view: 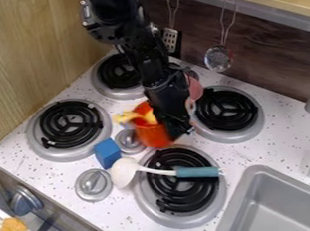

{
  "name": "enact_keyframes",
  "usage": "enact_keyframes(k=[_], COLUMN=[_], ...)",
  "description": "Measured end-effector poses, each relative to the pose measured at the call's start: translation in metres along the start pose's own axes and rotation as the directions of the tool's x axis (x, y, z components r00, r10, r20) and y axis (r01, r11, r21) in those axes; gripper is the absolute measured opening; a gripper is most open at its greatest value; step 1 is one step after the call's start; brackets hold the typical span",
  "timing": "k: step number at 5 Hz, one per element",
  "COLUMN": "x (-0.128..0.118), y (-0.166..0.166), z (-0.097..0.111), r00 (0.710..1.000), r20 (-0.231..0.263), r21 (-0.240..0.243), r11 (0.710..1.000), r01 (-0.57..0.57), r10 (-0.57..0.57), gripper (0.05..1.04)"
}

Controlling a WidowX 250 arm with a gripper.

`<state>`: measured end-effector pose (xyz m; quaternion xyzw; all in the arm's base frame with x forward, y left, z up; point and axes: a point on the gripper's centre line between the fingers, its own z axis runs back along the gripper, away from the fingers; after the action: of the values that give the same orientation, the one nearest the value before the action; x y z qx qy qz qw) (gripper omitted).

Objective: Moved the red pot to the left bottom burner

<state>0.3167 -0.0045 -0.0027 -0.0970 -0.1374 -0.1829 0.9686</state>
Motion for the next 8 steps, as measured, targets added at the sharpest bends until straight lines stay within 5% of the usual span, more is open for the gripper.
enact_keyframes(k=[1,2,3,5,8], x=[0.010,0.011,0.012,-0.001,-0.021], y=[0.000,0.012,0.040,0.081,0.097], z=[0.024,0.033,0.047,0.049,0.033], r00=[0.998,0.999,0.993,0.965,0.897], r20=[0.030,-0.018,0.008,0.032,0.021], r21=[0.091,0.137,0.185,0.262,0.346], r11=[0.994,0.990,0.975,0.929,0.839], r01=[-0.065,-0.045,-0.121,-0.261,-0.421], r10=[0.062,0.047,0.122,0.262,0.442], gripper=[0.073,0.073,0.073,0.073,0.073])
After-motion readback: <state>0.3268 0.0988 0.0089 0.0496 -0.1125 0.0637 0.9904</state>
